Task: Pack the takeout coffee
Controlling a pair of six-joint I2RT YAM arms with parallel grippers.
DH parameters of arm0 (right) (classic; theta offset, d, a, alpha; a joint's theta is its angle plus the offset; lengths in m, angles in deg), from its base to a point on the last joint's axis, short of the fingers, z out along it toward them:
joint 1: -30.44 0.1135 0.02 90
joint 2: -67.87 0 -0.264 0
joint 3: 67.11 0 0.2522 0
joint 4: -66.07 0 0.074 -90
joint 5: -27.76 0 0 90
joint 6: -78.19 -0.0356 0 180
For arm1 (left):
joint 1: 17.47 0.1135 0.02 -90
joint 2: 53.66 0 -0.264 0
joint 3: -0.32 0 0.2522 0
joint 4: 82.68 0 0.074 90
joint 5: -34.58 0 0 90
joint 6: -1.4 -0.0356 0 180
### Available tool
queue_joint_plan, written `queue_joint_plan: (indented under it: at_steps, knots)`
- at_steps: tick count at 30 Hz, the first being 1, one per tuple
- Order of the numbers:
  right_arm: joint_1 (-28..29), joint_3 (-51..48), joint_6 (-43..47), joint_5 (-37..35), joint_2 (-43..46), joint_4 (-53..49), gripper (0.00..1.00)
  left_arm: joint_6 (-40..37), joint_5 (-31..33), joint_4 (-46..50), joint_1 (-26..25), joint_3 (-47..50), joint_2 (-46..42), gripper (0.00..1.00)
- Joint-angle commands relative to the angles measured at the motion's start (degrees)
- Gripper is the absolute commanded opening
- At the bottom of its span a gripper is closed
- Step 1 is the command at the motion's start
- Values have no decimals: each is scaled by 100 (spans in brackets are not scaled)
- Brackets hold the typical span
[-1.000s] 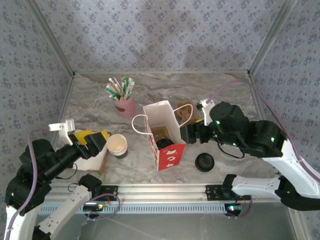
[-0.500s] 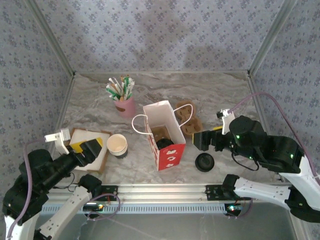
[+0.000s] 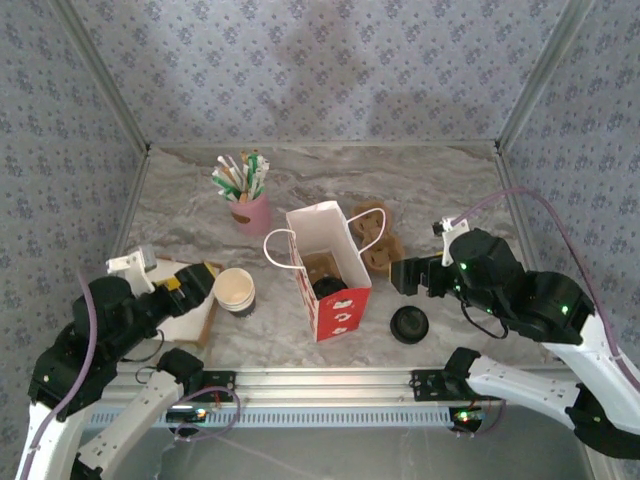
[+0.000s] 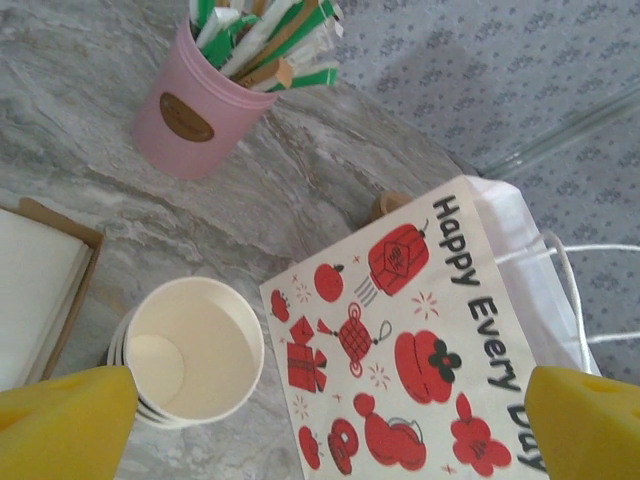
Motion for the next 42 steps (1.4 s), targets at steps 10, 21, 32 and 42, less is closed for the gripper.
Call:
queue_joint_plan:
  at_steps: [10, 21, 32, 42]
  knots:
    - [-1748, -145, 1306, 1280, -279, 873, 100, -426, 751, -1060, -35, -89, 972, 100]
    - [-3470, -13, 1396, 2471, -900, 1218, 100, -1026, 766, -879, 69, -1063, 2465, 99]
    - [-4470, 735, 365, 3156, -2060, 1200, 100, -1721, -54, -318, 1018, -2050, 3749, 79]
    - [-4431, 1202, 96, 4150, -2753, 2093, 100, -2157, -1233, -282, 1924, -2587, 4823, 53]
